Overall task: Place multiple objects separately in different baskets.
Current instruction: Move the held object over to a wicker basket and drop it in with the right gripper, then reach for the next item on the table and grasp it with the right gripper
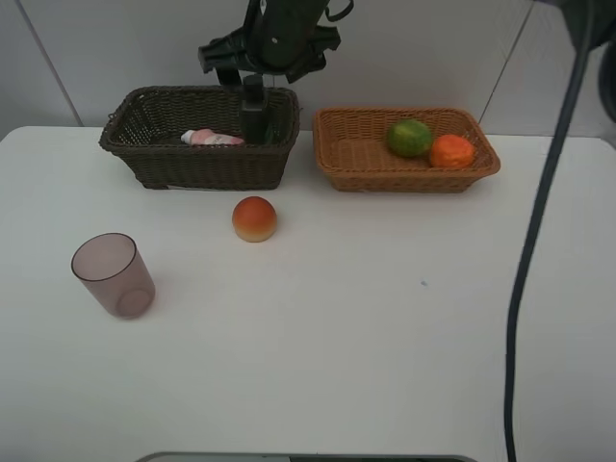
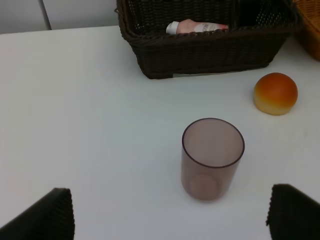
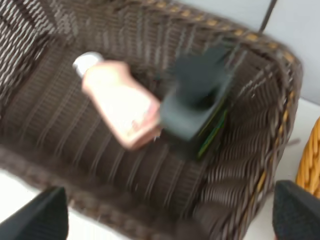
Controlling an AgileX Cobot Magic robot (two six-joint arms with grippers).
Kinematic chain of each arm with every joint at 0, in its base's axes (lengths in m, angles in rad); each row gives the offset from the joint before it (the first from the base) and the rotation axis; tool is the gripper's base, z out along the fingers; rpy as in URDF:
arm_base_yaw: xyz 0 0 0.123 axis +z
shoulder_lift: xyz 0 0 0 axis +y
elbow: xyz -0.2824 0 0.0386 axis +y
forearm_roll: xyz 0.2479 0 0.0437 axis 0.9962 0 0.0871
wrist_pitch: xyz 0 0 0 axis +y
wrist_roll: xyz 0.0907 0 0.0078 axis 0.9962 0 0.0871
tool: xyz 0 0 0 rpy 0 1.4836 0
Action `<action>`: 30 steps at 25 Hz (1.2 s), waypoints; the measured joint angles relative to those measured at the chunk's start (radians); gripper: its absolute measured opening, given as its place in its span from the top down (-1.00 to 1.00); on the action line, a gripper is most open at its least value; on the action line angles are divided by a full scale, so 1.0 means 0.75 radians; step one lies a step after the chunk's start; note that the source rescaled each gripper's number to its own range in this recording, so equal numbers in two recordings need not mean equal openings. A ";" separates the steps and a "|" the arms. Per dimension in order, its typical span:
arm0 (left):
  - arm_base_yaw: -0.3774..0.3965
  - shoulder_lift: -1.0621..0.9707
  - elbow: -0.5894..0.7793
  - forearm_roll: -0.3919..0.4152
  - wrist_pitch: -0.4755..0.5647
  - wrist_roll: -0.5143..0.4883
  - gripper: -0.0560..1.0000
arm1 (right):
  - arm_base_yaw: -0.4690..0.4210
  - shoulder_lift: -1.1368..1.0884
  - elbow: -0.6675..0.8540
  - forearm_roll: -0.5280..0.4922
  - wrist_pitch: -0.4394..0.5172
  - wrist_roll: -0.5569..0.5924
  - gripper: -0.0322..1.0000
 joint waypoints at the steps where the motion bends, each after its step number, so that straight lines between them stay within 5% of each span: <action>1: 0.000 0.000 0.000 0.000 0.000 0.000 -1.00 | 0.003 -0.040 0.062 0.022 -0.009 -0.028 -0.56; 6: 0.000 0.000 0.000 0.000 0.000 0.000 -1.00 | 0.015 -0.260 0.479 0.094 -0.164 -0.064 -0.56; 15: 0.000 0.000 0.000 0.000 0.000 0.000 -1.00 | 0.033 -0.484 1.161 0.214 -0.665 -0.068 -0.56; 30: 0.000 0.000 0.000 0.000 0.000 0.000 -1.00 | 0.080 -0.327 1.322 0.216 -1.248 -0.072 -0.56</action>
